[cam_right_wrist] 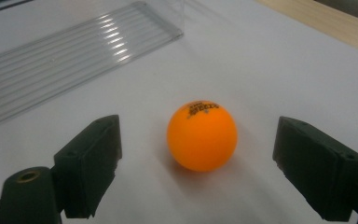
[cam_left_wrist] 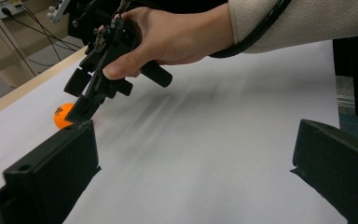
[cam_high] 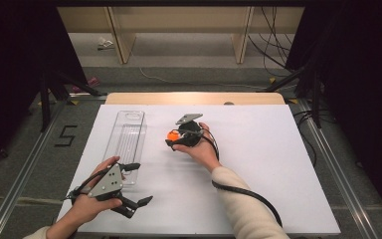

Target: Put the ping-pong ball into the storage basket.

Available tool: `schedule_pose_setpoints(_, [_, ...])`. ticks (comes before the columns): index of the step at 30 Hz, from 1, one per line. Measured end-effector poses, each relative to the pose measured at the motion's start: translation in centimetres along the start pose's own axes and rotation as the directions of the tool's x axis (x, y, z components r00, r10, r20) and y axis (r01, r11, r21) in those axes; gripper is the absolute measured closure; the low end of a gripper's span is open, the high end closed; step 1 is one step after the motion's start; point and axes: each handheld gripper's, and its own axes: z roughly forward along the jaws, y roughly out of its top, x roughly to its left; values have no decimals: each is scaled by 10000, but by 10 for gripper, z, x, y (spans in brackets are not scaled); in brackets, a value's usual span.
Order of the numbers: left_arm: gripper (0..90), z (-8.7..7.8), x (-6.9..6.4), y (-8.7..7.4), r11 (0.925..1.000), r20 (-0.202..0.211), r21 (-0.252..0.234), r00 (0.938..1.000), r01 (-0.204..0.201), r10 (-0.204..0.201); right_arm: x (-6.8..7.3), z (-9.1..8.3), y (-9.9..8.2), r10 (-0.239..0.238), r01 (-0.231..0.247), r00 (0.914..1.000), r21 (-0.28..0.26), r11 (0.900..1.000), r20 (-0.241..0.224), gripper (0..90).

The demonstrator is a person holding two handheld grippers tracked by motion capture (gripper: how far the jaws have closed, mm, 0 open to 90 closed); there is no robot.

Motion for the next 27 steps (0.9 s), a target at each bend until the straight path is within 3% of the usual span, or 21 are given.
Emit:
schedule_pose_setpoints(11, [0, 0, 0, 0, 10000, 28, -8, 10000, 0, 0, 0, 11, 1, 16, -17, 10000, 157, 9999, 34, 182])
schedule_pose_setpoints(27, [0, 0, 0, 0, 10000, 67, -10, 10000, 6, -5, 4, 24, 5, -126, 121, 9999, 457, 9989, 109, 363])
